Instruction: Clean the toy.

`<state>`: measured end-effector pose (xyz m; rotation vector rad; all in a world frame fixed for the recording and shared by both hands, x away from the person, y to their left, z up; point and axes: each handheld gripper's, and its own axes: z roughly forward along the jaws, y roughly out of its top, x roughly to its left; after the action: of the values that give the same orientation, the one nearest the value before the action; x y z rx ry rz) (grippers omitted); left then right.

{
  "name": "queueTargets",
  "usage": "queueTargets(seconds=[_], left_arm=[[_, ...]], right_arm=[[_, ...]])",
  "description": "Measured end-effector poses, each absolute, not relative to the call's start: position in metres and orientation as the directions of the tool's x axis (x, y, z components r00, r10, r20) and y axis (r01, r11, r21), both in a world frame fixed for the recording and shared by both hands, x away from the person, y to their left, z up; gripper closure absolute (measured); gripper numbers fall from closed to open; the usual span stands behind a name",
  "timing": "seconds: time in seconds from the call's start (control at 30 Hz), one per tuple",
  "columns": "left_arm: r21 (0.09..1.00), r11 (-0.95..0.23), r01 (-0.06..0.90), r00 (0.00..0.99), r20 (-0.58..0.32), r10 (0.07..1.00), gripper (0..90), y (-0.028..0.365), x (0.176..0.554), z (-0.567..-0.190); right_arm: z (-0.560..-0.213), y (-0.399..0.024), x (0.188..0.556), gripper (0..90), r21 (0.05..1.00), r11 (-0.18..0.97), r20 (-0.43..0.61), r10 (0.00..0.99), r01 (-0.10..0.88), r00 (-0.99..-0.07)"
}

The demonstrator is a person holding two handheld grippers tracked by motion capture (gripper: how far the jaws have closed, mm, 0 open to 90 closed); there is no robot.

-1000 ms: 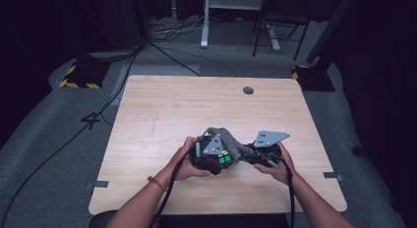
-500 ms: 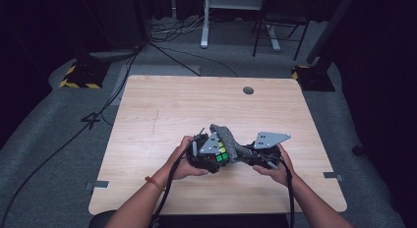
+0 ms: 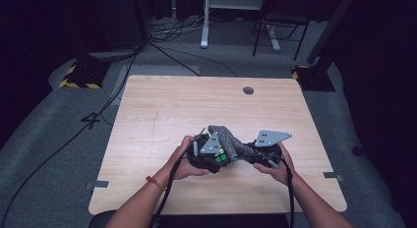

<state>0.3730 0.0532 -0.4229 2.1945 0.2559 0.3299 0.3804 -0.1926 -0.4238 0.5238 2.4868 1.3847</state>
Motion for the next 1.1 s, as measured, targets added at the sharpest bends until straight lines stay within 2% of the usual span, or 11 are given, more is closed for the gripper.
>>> queueTargets(seconds=[0.17,0.33,0.47,0.7,0.8,0.97,1.1], left_arm=[[0.841,-0.537,0.061,0.94,0.133,0.315,33.1,0.063,0.372,-0.414],[0.853,-0.518,0.064,0.943,0.118,0.311,33.0,0.064,0.372,-0.414],[0.843,-0.533,0.07,0.945,0.114,0.306,32.3,0.062,0.373,-0.419],[0.79,-0.608,0.075,0.941,0.145,0.305,32.8,0.052,0.372,-0.428],[0.791,-0.606,0.079,0.941,0.142,0.307,33.1,0.051,0.373,-0.428],[0.802,-0.592,0.082,0.942,0.132,0.308,33.3,0.054,0.373,-0.425],[0.82,-0.565,0.085,0.939,0.123,0.32,33.3,0.06,0.375,-0.421]], right_arm=[[-0.44,-0.198,0.395,75.6,0.825,0.5,0.024,0.436,0.264,-0.9],[-0.439,-0.195,0.392,75.5,0.843,0.473,0.067,0.379,0.255,-0.923],[-0.438,-0.191,0.388,75.6,0.846,0.474,0.063,0.362,0.242,-0.93],[-0.427,-0.194,0.383,75.7,0.885,0.406,0.081,0.346,0.227,-0.935],[-0.426,-0.192,0.38,75.7,0.873,0.446,0.028,0.359,0.198,-0.933],[-0.429,-0.192,0.382,75.7,0.854,0.48,0.011,0.368,0.2,-0.93],[-0.44,-0.187,0.386,75.6,0.795,0.566,-0.006,0.366,0.217,-0.931]])
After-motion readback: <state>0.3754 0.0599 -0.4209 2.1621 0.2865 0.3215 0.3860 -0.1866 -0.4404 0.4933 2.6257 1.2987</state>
